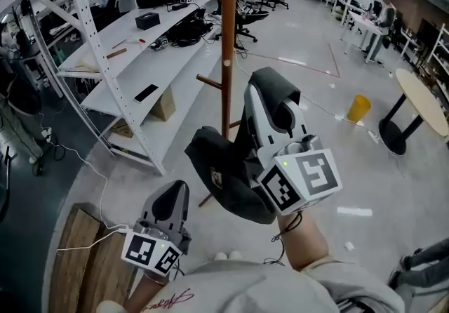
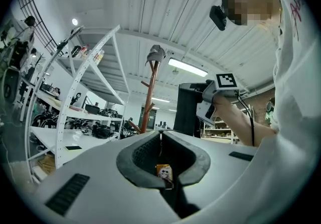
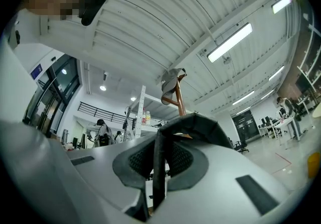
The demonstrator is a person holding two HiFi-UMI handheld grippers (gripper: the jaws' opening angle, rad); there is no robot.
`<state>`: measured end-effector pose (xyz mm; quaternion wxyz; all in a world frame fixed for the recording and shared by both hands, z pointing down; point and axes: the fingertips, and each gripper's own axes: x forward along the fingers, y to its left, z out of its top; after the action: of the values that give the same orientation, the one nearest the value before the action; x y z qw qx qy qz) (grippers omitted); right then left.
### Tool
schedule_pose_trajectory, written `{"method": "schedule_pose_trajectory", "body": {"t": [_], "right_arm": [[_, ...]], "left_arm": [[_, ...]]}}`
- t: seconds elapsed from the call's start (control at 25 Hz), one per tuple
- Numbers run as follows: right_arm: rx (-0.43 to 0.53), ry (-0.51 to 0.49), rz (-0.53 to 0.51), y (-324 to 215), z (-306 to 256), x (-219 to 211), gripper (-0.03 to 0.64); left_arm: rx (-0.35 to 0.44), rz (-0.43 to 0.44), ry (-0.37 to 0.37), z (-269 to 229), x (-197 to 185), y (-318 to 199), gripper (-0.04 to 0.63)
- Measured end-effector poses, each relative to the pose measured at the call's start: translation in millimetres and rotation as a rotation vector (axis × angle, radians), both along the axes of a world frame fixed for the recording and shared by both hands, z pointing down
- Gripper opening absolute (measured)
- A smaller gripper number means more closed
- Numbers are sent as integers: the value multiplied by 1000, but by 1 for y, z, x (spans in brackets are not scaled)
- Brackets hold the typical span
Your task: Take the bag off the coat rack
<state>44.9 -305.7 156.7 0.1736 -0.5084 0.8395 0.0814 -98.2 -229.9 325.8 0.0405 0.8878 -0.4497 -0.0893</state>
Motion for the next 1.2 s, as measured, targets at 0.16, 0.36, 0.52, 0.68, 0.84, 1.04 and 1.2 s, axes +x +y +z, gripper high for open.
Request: {"method": "schedule_pose_trajectory", "body": {"t": [0.16,0.36,0.52,0.68,0.84,1.04,1.2], "right_arm": [[-13,3,15,17,5,19,38],[-44,13,15,33,26,33,38],[-79,35,24,45,50,39,38],[-122,60,26,54,77,41,38],[-149,49,8,63,96,45,38],[-175,47,-25,69,113,40,38],[-204,57,-66,74,128,32,38]], "left_arm": [[4,49,0,-3,17,-3,28],[6,109,-7,0,34,-3,28],[3,140,-6,0,45,-1,28],[-4,156,-7,2,53,-2,28],[-9,173,-10,4,60,-1,28],[-15,184,-12,5,64,-3,28],[-21,183,-11,8,65,-4,28]]}}
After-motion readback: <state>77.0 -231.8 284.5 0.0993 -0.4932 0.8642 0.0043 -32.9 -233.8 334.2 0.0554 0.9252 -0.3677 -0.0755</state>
